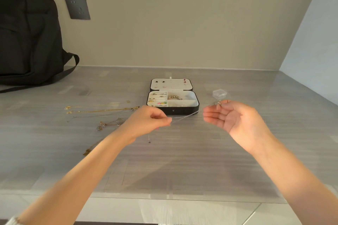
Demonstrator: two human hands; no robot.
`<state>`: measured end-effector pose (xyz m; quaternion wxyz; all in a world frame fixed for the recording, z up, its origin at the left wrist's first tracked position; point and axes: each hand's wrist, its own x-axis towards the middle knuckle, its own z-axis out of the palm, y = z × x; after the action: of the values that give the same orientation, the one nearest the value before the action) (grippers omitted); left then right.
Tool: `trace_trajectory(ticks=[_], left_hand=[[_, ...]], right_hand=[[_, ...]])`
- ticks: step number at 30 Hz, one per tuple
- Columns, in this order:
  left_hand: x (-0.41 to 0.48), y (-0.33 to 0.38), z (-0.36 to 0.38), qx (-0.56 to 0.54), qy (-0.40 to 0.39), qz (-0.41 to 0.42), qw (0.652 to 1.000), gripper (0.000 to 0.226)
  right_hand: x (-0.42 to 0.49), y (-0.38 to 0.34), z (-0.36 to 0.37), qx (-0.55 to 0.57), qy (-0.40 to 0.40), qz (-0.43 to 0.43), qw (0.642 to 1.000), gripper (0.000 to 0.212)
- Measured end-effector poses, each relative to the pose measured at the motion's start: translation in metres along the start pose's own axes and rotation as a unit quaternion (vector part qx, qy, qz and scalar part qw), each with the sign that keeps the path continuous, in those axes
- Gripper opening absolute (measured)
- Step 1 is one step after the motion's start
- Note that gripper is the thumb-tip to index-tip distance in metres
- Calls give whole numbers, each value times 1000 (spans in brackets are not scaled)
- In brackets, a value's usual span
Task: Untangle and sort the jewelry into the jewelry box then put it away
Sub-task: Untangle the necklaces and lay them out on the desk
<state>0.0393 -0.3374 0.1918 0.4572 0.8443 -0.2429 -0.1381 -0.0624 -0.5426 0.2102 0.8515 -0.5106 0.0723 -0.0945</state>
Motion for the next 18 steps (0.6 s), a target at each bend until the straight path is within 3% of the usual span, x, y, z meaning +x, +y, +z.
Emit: trace_trajectory(ticks=[5,8,11,18], left_hand=[[-20,-6,-8,-79,-99,29,992,18],[-31,-15,-17,-170,-90,31,981,17],[-43,-29,-37,-239,-87,21,967,27],[-77,-60,-94,-243,-20,-17,970,39]], right_hand=[[2,0,14,58,-30,17,998,15],[6,5,28,108,-45,45,992,20],[14,13,46,168,-53,85,981,10],[29,51,92,139,-54,172,974,12]])
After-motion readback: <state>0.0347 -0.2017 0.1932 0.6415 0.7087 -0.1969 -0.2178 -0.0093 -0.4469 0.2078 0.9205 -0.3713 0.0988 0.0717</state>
